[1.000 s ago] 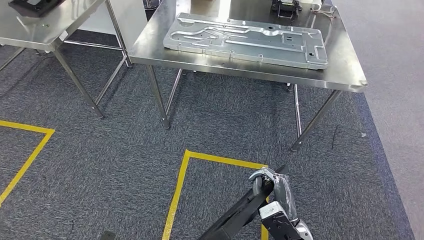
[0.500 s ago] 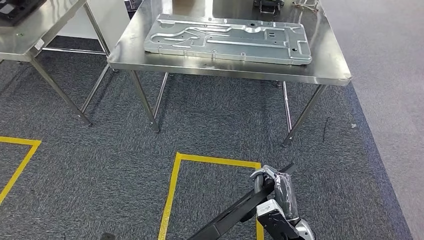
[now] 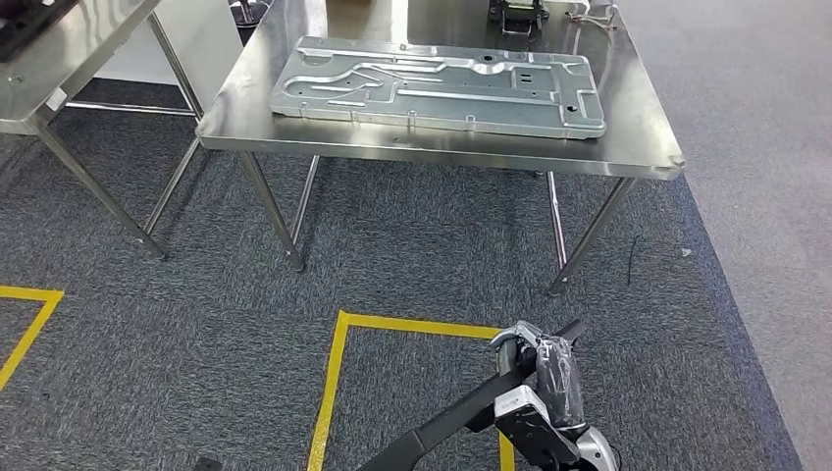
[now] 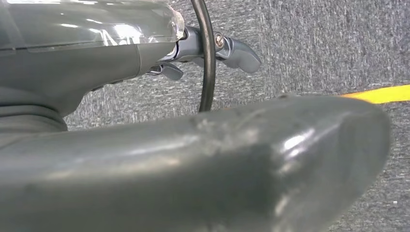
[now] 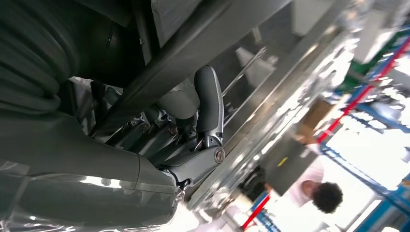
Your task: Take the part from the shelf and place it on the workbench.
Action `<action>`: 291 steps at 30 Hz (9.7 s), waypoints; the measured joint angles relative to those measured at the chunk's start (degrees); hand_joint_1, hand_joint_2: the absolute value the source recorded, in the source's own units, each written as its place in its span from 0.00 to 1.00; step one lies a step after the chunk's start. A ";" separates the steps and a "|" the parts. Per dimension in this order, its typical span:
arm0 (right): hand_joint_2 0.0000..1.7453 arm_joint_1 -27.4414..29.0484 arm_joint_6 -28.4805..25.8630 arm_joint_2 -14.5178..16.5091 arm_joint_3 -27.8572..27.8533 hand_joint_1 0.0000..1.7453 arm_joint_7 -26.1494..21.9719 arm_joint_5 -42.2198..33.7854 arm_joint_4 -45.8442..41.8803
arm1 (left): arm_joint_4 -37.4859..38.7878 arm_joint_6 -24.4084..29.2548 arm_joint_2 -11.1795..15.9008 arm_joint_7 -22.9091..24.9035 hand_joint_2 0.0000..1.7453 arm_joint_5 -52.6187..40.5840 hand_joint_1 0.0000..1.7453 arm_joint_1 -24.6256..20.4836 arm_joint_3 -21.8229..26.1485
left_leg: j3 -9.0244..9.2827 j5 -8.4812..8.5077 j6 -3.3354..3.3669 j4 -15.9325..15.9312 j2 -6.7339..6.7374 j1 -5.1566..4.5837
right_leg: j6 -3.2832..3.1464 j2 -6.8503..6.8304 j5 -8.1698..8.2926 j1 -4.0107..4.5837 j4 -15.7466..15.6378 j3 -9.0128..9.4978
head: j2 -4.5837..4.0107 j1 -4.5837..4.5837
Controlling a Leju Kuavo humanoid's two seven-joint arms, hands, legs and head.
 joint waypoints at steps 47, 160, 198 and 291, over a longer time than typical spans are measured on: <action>1.00 -46.23 3.25 -5.65 9.82 1.00 21.25 47.87 28.79 | 0.00 -2.93 -2.47 3.95 0.00 -3.43 0.00 -5.35 0.64 | 2.75 -2.83 -2.17 -0.03 -0.16 0.44 | -0.48 -0.81 5.83 -1.07 -0.21 -6.06 | 0.00 0.00; 0.00 -57.87 0.06 -10.39 21.98 0.00 15.69 50.30 53.23 | 0.13 -4.31 -1.55 4.69 0.00 -3.92 0.00 -4.45 0.14 | 0.16 1.87 0.09 -1.11 -0.17 0.51 | 1.23 -0.76 -3.57 -1.06 12.49 -7.84 | 0.00 -0.04; 0.00 -60.85 15.67 -13.17 7.92 0.00 22.16 32.86 56.60 | 0.15 -4.39 0.75 4.48 0.00 -1.56 0.00 -3.28 1.70 | -0.43 1.22 -0.23 -0.46 -0.78 -0.16 | -1.26 -0.75 5.60 -0.15 1.23 -5.90 | 0.00 -0.04; 0.00 14.21 -6.78 6.49 -8.25 0.00 -16.30 -17.70 -3.82 | 0.39 -2.46 -0.98 -0.68 0.00 2.12 0.00 3.41 18.79 | -1.40 3.71 -0.88 -1.82 0.57 -0.12 | 0.10 -0.80 -0.86 -0.60 -1.88 4.16 | 0.00 -0.04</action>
